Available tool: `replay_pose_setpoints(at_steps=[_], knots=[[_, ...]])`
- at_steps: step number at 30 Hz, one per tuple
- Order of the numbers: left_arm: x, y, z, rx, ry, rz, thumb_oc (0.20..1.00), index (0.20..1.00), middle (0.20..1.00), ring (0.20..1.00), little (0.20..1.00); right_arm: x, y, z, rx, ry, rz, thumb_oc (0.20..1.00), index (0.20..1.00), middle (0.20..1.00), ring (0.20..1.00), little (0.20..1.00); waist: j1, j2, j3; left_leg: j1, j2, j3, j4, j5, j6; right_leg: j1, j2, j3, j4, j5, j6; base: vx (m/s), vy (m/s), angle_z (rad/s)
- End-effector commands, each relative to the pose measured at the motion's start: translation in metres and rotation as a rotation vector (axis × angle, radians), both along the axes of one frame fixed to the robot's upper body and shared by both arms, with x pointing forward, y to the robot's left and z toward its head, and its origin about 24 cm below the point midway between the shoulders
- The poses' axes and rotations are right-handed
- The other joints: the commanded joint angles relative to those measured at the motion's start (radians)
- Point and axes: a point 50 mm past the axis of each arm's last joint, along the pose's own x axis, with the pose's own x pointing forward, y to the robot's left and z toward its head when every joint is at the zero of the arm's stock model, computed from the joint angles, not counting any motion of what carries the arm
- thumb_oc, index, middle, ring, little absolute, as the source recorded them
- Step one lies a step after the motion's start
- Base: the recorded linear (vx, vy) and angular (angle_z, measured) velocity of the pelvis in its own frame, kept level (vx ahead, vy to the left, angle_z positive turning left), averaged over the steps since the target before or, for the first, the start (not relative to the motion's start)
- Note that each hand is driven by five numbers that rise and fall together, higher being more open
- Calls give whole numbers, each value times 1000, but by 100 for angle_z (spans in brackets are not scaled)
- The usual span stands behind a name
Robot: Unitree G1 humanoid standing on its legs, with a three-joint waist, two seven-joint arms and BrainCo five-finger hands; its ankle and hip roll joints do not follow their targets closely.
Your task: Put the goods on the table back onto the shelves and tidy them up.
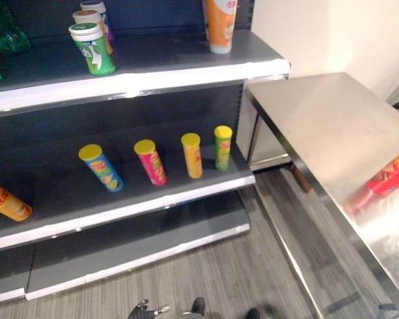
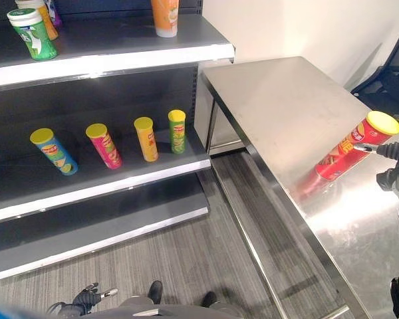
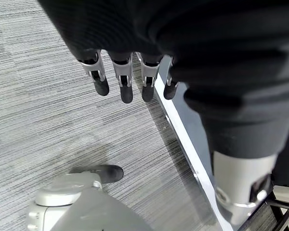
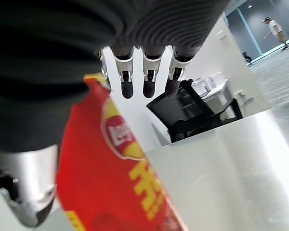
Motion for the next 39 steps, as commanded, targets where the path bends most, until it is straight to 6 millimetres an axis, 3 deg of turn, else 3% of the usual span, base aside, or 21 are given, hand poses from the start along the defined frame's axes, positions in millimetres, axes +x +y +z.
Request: replay_pose_setpoints(at_steps=[1, 15, 38, 39], knots=[[9, 9, 4, 30, -30, -4, 1000, 1000, 1000, 1000, 1000, 8, 1, 42, -78, -129, 2, 1000, 1000, 1000, 1000, 1000, 19, -39, -22, 36, 44, 108, 14, -92, -49, 35, 6, 34, 16, -167, 3, 35, 17, 7], [4, 11, 3, 37, -14, 17, 1000, 1000, 1000, 1000, 1000, 14, 0, 49, -41, -162, -15, 1000, 1000, 1000, 1000, 1000, 27, -42, -21, 46, 42, 107, 14, -98, -51, 45, 5, 26, 16, -171, 4, 10, 1, 1], [1, 11, 2, 30, 3, 9, 1000, 1000, 1000, 1000, 1000, 30, 8, 22, 73, -32, 32, 1000, 1000, 1000, 1000, 1000, 44, -51, -21, 54, 40, 103, 14, -102, -51, 55, 4, 19, 16, -174, 7, 0, 0, 0], [0, 11, 2, 30, 4, 10, 1000, 1000, 1000, 1000, 1000, 30, 8, 21, 78, -30, 29, 580, 580, 580, 580, 580, 44, -51, -20, 54, 40, 104, 14, -102, -51, 55, 3, 19, 16, -173, 7, 0, 0, 0]])
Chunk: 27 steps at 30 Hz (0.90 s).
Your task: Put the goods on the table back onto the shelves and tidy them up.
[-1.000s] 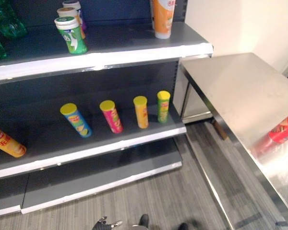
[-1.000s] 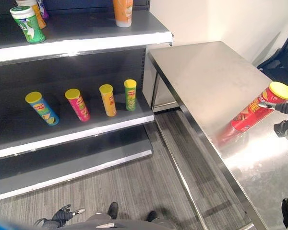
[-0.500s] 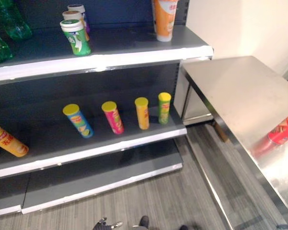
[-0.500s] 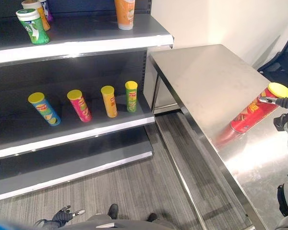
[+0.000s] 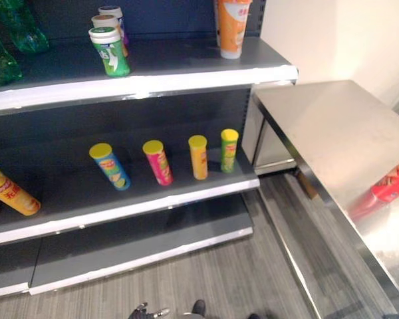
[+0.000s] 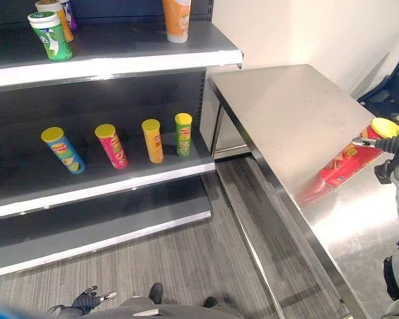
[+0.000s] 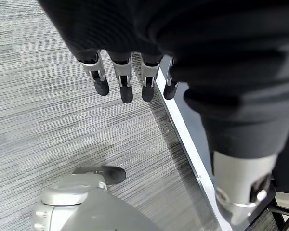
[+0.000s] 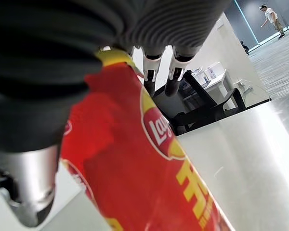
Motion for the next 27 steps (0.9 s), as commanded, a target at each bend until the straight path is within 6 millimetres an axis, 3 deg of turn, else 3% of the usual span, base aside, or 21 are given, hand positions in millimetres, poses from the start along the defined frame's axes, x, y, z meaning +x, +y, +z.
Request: replay_pose_setpoints(at_steps=[1, 13, 18, 21, 27], knots=[[6, 11, 4, 21, -18, 12, 1000, 1000, 1000, 1000, 1000, 10, 5, 17, 15, -63, 25, 200, 200, 200, 200, 200, 27, -41, -8, 42, 43, 114, 13, -103, -52, 37, 6, 31, 13, -172, 6, 0, 0, 0], [1, 15, 3, 24, -10, 57, 1000, 1000, 1000, 1000, 1000, 2, 9, 23, 11, -156, 63, 200, 200, 200, 200, 200, 14, -38, -8, 49, 46, 122, 13, -108, -51, 39, 7, 37, 13, -173, 3, 0, 0, 0], [0, 18, 4, 32, -14, 88, 1000, 1000, 1000, 1000, 1000, -7, 21, 31, -25, -249, 132, 200, 200, 200, 200, 200, 5, -39, -8, 53, 50, 125, 13, -110, -51, 40, 11, 46, 13, -176, 0, -7, -22, 0], [2, 20, 6, 41, -37, 121, 1000, 1000, 1000, 1000, 1000, -21, 42, 50, -77, -399, 238, 200, 200, 200, 200, 200, -9, -37, -6, 53, 59, 124, 13, -107, -53, 38, 20, 53, 13, -183, -7, -18, -51, -3], [6, 20, 7, 40, -64, 143, 1000, 1000, 1000, 1000, 1000, -37, 63, 62, -131, -522, 323, 200, 200, 200, 200, 200, -5, -40, 9, 32, 74, 102, 13, -85, -62, 26, 38, 54, 13, -192, -21, -48, -82, 0]])
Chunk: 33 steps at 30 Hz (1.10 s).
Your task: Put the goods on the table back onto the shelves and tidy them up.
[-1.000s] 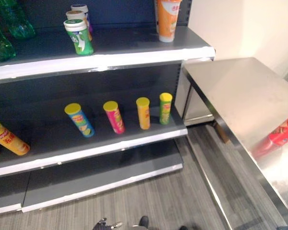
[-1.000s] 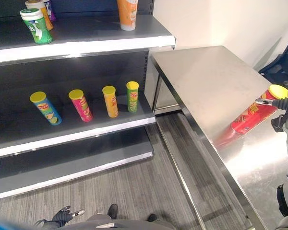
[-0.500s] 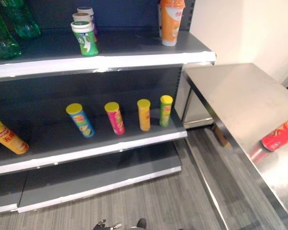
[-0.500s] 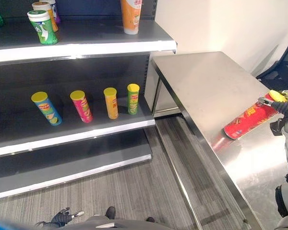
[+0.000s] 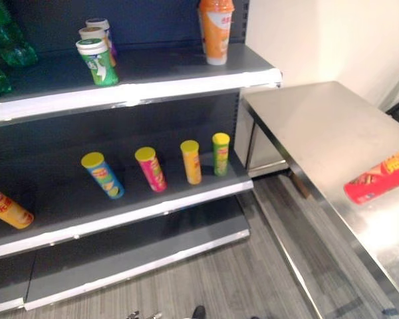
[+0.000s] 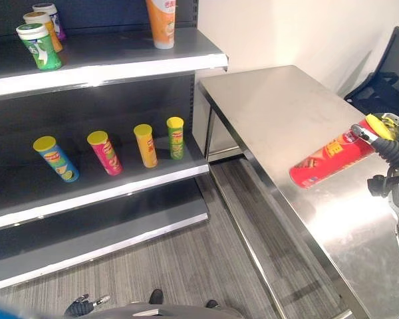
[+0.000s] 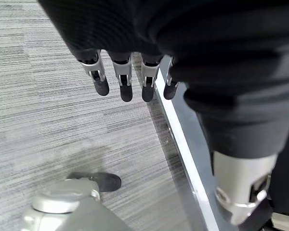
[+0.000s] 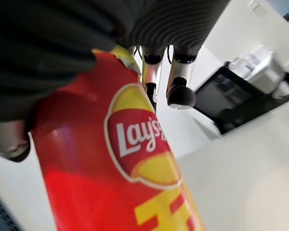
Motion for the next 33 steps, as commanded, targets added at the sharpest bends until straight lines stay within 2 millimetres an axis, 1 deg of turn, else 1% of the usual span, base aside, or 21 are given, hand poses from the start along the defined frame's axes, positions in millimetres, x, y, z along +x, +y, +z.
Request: replay_pose_setpoints(at_steps=[1, 3, 5, 7, 9, 10, 11, 13, 15, 17, 22, 23, 24, 25, 26, 27, 28, 29, 30, 31, 33], knots=[[23, 16, 9, 58, -68, -1, 1000, 1000, 1000, 1000, 1000, 5, 21, 53, -97, -267, 90, 200, 200, 200, 200, 200, 44, -62, 30, 24, 64, 91, 14, -77, -63, 22, 26, 46, 17, -192, -24, -108, -93, 0], [33, 15, 13, 51, -119, 22, 1000, 1000, 1000, 1000, 1000, -2, 29, 63, -125, -340, 110, 200, 200, 200, 200, 200, 56, -68, 60, -14, 67, 65, 14, -46, -72, 6, 26, 35, 17, -190, -27, -140, -45, 7], [37, 14, 14, 47, -144, 39, 1000, 1000, 1000, 1000, 1000, -6, 33, 69, -142, -383, 115, 200, 200, 200, 200, 200, 53, -72, 69, -40, 80, 77, 31, -51, -74, -6, 19, 16, 17, -188, -26, -93, 51, 43], [42, 13, 16, 43, -172, 49, 1000, 1000, 1000, 1000, 1000, -10, 36, 71, -167, -393, 119, 200, 200, 200, 200, 200, 51, -70, 73, -44, 111, 109, 44, -58, -71, -16, 9, -1, 17, -184, -25, -33, 136, 79], [47, 12, 17, 46, -193, 56, 1000, 1000, 1000, 1000, 1000, -15, 35, 74, -205, -395, 100, 200, 200, 200, 200, 200, 35, -64, 73, -36, 159, 176, 32, -42, -70, -25, -10, -19, 17, -180, -20, 15, 236, 78], [49, 13, 19, 50, -207, 54, 1000, 1000, 1000, 1000, 1000, -17, 35, 76, -220, -398, 95, 200, 200, 200, 200, 200, 24, -56, 71, -32, 187, 205, 28, -37, -78, -27, -15, -15, 17, -185, -11, 85, 439, 69], [50, 14, 20, 59, -208, 44, 1000, 1000, 1000, 1000, 1000, -21, 37, 75, -232, -394, 98, 200, 200, 200, 200, 200, 14, -38, 64, -32, 215, 225, 30, -26, -96, -29, -30, -21, 17, -184, 1, 124, 492, 62], [48, 14, 19, 62, -194, 24, 1000, 1000, 1000, 1000, 1000, -25, 35, 71, -231, -378, 81, 200, 200, 200, 200, 200, 4, -17, 51, -28, 204, 218, 23, -40, -95, -19, -52, -23, 17, -173, 15, 127, 529, 43], [48, 14, 19, 63, -184, 0, 1000, 1000, 1000, 1000, 1000, -27, 35, 68, -234, -365, 69, 200, 200, 200, 200, 200, 1, -7, 49, -38, 173, 220, 48, -77, -81, -15, -95, -30, 17, -149, 38, 94, 579, 33], [52, 17, 20, 82, -173, -47, 1000, 1000, 1000, 1000, 1000, -25, 36, 61, -230, -351, 61, 200, 200, 200, 200, 200, 4, -10, 46, -48, 120, 216, 53, -117, -49, -28, -154, -36, 17, -98, 67, 59, 617, 8], [59, 32, 29, 141, -184, -79, 1000, 1000, 1000, 1000, 1000, -17, 47, 57, -213, -361, 83, 200, 200, 200, 200, 200, 8, -5, 48, -50, 25, 234, 14, -146, 21, -99, -247, -29, 74, 8, 105, 0, 540, 20], [59, 34, 30, 151, -181, -83, 1000, 1000, 1000, 1000, 1000, -16, 50, 56, -213, -362, 92, 200, 200, 200, 200, 200, 10, -4, 51, -48, 9, 232, 14, -150, 37, -108, -261, -27, 98, 20, 105, 18, 454, -3], [59, 38, 31, 160, -179, -86, 1000, 1000, 1000, 1000, 1000, -15, 53, 55, -214, -360, 102, 200, 200, 200, 200, 200, 9, -2, 57, -41, -4, 228, 14, -154, 48, -122, -272, -14, 144, 11, 103, 17, 374, 0], [59, 39, 32, 166, -176, -89, 1000, 1000, 1000, 1000, 1000, -15, 54, 53, -211, -354, 107, 200, 200, 200, 200, 200, 2, 1, 62, -36, -8, 225, 14, -157, 52, -133, -264, 10, 176, 4, 92, -36, 321, 6], [61, 41, 34, 171, -182, -93, 1000, 1000, 1000, 1000, 1000, -14, 57, 53, -211, -351, 125, 200, 200, 200, 200, 200, -9, -2, 72, -42, -17, 223, 14, -147, 63, -166, -241, 50, 221, -12, 67, -46, 248, 17], [62, 43, 35, 172, -185, -91, 1000, 1000, 1000, 1000, 1000, -13, 59, 52, -212, -346, 140, 200, 200, 200, 200, 200, -15, -2, 74, -42, -21, 220, 14, -144, 65, -179, -210, 87, 232, -35, 61, -14, 239, 21], [62, 41, 33, 169, -173, -117, 1000, 1000, 1000, 1000, 1000, -11, 68, 53, -226, -335, 192, 200, 200, 200, 200, 200, -22, -2, 70, -42, -32, 219, 14, -142, 62, -184, -137, 119, 224, -101, 46, 36, 138, 30], [62, 41, 33, 169, -173, -117, 1000, 1000, 1000, 1000, 1000, -11, 68, 53, -226, -335, 193, 200, 200, 200, 200, 200, -22, -1, 71, -40, -31, 218, 14, -142, 61, -181, -135, 118, 223, -102, 44, 53, 92, 23], [67, 37, 33, 160, -180, -144, 1000, 1000, 1000, 1000, 1000, -9, 75, 56, -235, -340, 238, 200, 200, 200, 200, 200, -26, -6, 79, -40, -38, 216, 14, -140, 57, -194, -87, 144, 205, -121, 39, 15, 0, 15], [72, 35, 35, 156, -193, -153, 1000, 1000, 1000, 1000, 1000, -8, 78, 57, -244, -337, 255, 200, 200, 200, 200, 200, -33, -10, 83, -41, -44, 215, 14, -137, 54, -210, -55, 172, 193, -121, 39, 25, 6, 5], [78, 30, 35, 146, -210, -176, 1000, 1000, 1000, 1000, 1000, -8, 85, 59, -248, -344, 298, 200, 200, 200, 200, 200, -41, -16, 86, -41, -56, 213, 14, -132, 48, -222, -11, 197, 164, -112, 41, 13, -5, 3]])
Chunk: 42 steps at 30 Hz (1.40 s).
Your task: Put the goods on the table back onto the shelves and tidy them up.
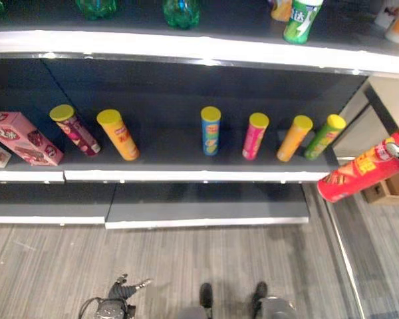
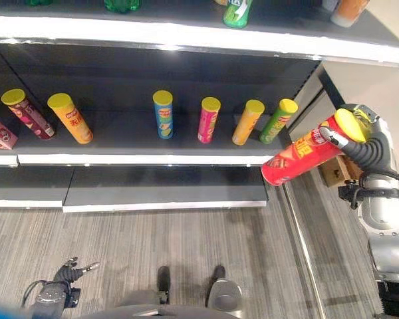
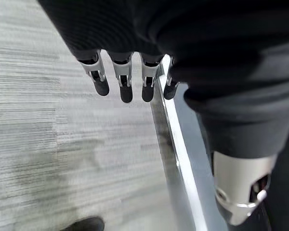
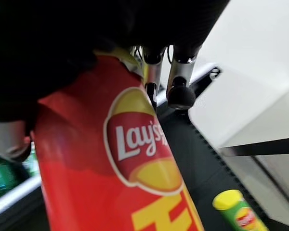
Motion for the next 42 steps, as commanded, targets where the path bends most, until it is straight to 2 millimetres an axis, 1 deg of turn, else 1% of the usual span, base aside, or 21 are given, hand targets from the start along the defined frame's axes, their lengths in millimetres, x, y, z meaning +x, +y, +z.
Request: replay_pose_setpoints(at_steps=[1, 3, 7, 8, 9, 10, 11, 14, 16, 19, 20, 21, 26, 29, 30, 31, 32, 34, 35, 37, 42], knots=[[9, 5, 6, 24, -30, -42, 1000, 1000, 1000, 1000, 1000, 0, 10, 44, -117, -157, 69, 200, 200, 200, 200, 200, -8, 2, -8, -3, 26, 2, 4, -109, -81, 41, 48, 19, 4, -118, -27, 27, -21, 19], [18, -2, 8, 11, -58, -72, 1000, 1000, 1000, 1000, 1000, 1, 23, 45, -143, -153, 140, 200, 200, 200, 200, 200, -15, -8, -4, -3, 9, -6, 4, -108, -91, 37, 93, 28, -37, -108, -30, 34, -61, 41], [16, -15, 3, -40, -77, -25, 1000, 1000, 1000, 1000, 1000, 8, 60, 46, -218, -114, 337, 200, 200, 200, 200, 200, 1, -19, -6, 21, -13, -31, 24, -121, -83, 112, 110, 55, -140, -87, -46, 119, -124, 37], [14, -18, 1, -59, -82, 0, 1000, 1000, 1000, 1000, 1000, 10, 73, 45, -274, -90, 398, 200, 200, 200, 200, 200, 14, -28, 13, -24, -19, -30, 163, -169, -90, 128, 99, 50, -140, -92, -50, 47, -137, 22], [16, -22, 0, -85, -100, 30, 1000, 1000, 1000, 1000, 1000, 13, 84, 43, -291, -71, 452, 200, 200, 200, 200, 200, 23, -28, 42, -112, -19, -27, 347, -219, -119, 146, 89, 22, -140, -105, -63, 61, -122, 57], [14, -26, -2, -106, -95, 46, 1000, 1000, 1000, 1000, 1000, 15, 92, 38, -320, -28, 488, 200, 200, 200, 200, 200, 28, -26, 48, -161, 5, -14, 437, -223, -138, 168, 90, 2, -140, -127, -74, 74, -57, 90], [12, -27, -3, -110, -90, 48, 1000, 1000, 1000, 1000, 1000, 16, 95, 34, -331, -6, 505, 200, 200, 200, 200, 200, 31, -27, 46, -169, 25, -5, 442, -217, -139, 176, 88, -4, -140, -135, -75, 198, 18, 104], [4, -22, -5, -98, -72, 91, 1000, 1000, 1000, 1000, 1000, 21, 106, 25, -327, 35, 551, 200, 200, 200, 200, 200, 41, -50, 30, -140, 96, -47, 283, -149, -130, 170, 63, 4, -140, -148, -79, 198, 74, 45], [3, -15, -3, -86, -84, 132, 1000, 1000, 1000, 1000, 1000, 24, 107, 20, -282, 36, 548, 200, 200, 200, 200, 200, 34, -63, 15, -140, 190, -107, 131, -29, -140, 166, 48, 13, -140, -185, -87, 249, 195, -17], [-2, -13, -5, -72, -67, 137, 1000, 1000, 1000, 1000, 1000, 25, 101, 13, -249, 52, 514, 200, 200, 200, 200, 200, 25, -36, -9, -111, 231, -93, 7, 29, -169, 190, 33, 15, -140, -206, -73, 329, 430, -2], [-5, -13, -6, -63, -43, 119, 1000, 1000, 1000, 1000, 1000, 23, 96, 8, -245, 64, 482, 200, 200, 200, 200, 200, 21, -5, -25, -95, 216, -81, 4, 10, -188, 205, 7, 4, -140, -190, -55, 531, 868, -15], [0, -13, -5, -48, -40, 82, 1000, 1000, 1000, 1000, 1000, 23, 93, 5, -250, 73, 447, 200, 200, 200, 200, 200, 20, 8, -28, -87, 179, -69, 21, -14, -178, 216, -42, -3, -140, -155, -34, 500, 913, -8], [10, 4, 6, 40, -51, 32, 1000, 1000, 1000, 1000, 1000, 31, 102, 3, -218, 46, 455, 200, 200, 200, 200, 200, 36, 29, -29, -67, 100, 3, 8, -66, -105, 141, -132, -1, -66, -59, 5, 166, 515, -36], [7, 9, 7, 57, -38, 27, 1000, 1000, 1000, 1000, 1000, 33, 104, 2, -219, 47, 450, 200, 200, 200, 200, 200, 37, 46, -24, -44, 69, 28, 4, -88, -74, 108, -165, -34, 20, -30, -3, 112, 427, -17], [7, 10, 7, 62, -36, 20, 1000, 1000, 1000, 1000, 1000, 32, 104, 0, -210, 49, 450, 200, 200, 200, 200, 200, 32, 51, -21, -42, 63, 28, 4, -94, -70, 99, -164, -37, 49, -31, -5, 80, 335, -8], [9, 9, 7, 63, -33, 9, 1000, 1000, 1000, 1000, 1000, 31, 103, -3, -205, 65, 448, 200, 200, 200, 200, 200, 16, 55, -11, -31, 54, 27, 4, -99, -67, 67, -128, 0, 101, -46, -13, 80, 274, -4], [10, 7, 7, 56, -32, 1, 1000, 1000, 1000, 1000, 1000, 30, 103, -4, -202, 67, 450, 200, 200, 200, 200, 200, 13, 60, -9, -27, 46, 33, 4, -103, -68, 69, -100, 6, 72, -62, -10, 65, 191, 3], [10, 7, 7, 56, -32, 1, 1000, 1000, 1000, 1000, 1000, 30, 103, -4, -202, 67, 450, 200, 200, 200, 200, 200, 12, 60, -9, -26, 46, 32, 4, -104, -68, 71, -99, 5, 70, -61, -10, 19, 51, 14], [17, 1, 7, 48, -45, -22, 1000, 1000, 1000, 1000, 1000, 31, 107, -2, -200, 57, 467, 200, 200, 200, 200, 200, 6, 61, 3, -30, 40, 29, 4, -98, -71, 54, -53, 37, 18, -84, -10, -2, 39, 7], [21, -2, 7, 45, -53, -27, 1000, 1000, 1000, 1000, 1000, 32, 111, 0, -187, 48, 490, 200, 200, 200, 200, 200, 2, 58, 12, -29, 36, 26, 4, -96, -71, 37, -24, 80, -24, -76, -3, -10, 10, 6], [22, -9, 5, 25, -63, -19, 1000, 1000, 1000, 1000, 1000, 37, 121, 0, -196, 46, 524, 200, 200, 200, 200, 200, 17, 38, 13, -13, 25, 14, 4, -101, -79, 79, -1, 117, -111, -53, 1, 68, -103, 13]])
